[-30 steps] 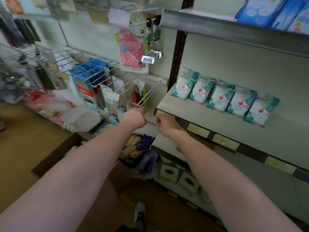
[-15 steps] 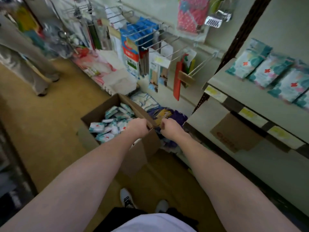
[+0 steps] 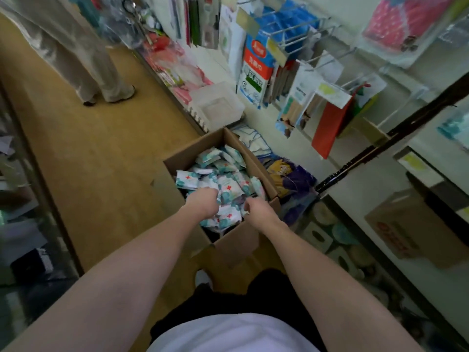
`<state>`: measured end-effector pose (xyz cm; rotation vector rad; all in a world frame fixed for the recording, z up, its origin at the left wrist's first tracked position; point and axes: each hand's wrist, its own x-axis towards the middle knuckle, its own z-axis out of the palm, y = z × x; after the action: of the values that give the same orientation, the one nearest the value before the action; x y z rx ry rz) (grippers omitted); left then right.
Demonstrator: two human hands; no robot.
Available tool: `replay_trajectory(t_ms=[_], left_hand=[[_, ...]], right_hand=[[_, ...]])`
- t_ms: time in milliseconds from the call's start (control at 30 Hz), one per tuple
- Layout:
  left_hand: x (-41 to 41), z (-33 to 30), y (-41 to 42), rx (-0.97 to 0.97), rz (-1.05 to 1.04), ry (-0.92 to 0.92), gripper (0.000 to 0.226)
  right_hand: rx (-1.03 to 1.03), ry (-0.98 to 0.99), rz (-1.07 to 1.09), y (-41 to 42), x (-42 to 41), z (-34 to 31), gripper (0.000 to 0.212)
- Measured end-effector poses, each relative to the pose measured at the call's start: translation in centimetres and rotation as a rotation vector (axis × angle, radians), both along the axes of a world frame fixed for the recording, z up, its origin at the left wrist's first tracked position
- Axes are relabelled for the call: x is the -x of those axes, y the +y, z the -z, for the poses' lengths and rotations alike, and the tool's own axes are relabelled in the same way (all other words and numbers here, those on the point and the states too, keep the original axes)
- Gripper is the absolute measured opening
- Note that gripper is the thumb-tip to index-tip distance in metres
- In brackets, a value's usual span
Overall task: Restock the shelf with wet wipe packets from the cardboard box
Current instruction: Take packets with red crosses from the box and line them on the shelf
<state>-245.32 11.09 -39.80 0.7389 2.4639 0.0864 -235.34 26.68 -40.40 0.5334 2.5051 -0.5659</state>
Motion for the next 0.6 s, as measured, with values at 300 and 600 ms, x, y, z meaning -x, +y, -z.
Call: replay_trajectory(t_ms=[300,600], left_hand=[[3.0,3.6,-1.1,0.015,-0.15,-0.14,0.009],[5.6,6.4,0.9,0.121,-0.227,-0.204,0.024]], right_hand=[[0.043,-0.059,-0.134,-0.8,6.2,4.4,0.017],[0.013,-0.109,-0.243,1.8,12.3,9.8,0.034]])
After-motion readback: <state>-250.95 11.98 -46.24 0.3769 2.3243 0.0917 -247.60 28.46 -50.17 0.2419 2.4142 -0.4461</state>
